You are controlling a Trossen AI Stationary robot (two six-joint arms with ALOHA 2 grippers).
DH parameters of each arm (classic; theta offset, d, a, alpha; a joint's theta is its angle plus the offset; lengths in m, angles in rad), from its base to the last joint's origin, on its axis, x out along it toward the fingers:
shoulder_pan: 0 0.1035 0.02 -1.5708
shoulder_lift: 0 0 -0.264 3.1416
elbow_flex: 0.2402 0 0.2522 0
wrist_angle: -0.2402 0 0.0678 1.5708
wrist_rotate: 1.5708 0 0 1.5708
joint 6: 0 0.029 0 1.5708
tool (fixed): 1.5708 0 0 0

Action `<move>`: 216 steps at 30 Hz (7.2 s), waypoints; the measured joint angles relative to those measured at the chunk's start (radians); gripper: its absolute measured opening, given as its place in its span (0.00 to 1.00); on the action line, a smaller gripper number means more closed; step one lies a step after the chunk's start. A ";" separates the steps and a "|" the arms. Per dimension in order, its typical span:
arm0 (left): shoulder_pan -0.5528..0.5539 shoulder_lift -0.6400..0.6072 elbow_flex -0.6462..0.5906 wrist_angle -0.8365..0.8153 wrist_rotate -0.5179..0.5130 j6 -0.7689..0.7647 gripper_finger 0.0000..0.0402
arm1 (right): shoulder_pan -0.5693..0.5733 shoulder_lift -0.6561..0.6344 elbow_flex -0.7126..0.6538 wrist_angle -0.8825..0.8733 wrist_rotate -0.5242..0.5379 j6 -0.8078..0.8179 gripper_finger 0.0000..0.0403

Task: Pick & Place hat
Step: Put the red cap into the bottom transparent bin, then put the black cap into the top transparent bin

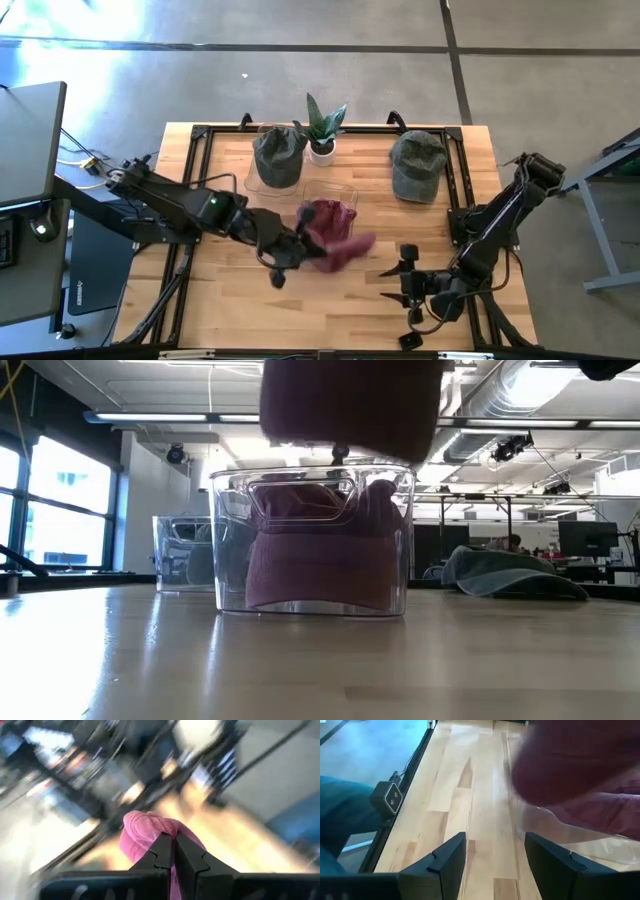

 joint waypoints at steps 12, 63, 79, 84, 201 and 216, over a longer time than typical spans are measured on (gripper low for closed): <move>0.015 -0.025 -0.024 -0.112 -0.215 0.193 0.00 | -0.008 0.007 0.000 0.006 0.019 0.000 0.50; 0.068 -0.087 -0.434 -0.275 -0.399 -0.593 0.18 | -0.415 0.130 0.000 0.270 -0.172 -0.114 0.28; 0.164 -0.046 -0.771 0.304 -0.469 -0.562 0.01 | -0.689 0.126 0.000 0.224 -0.162 -0.250 0.04; 0.125 -0.064 -0.772 0.274 -0.475 -0.584 0.01 | -0.598 0.052 0.000 0.216 -0.202 -0.288 0.02; -0.313 -0.029 -0.642 -0.382 -0.677 -1.151 0.01 | -0.757 0.272 -0.127 -0.885 0.325 0.237 0.04; -0.314 -0.029 -0.641 -0.374 -0.722 -1.160 0.01 | -0.414 0.184 0.272 -1.254 0.589 0.546 0.02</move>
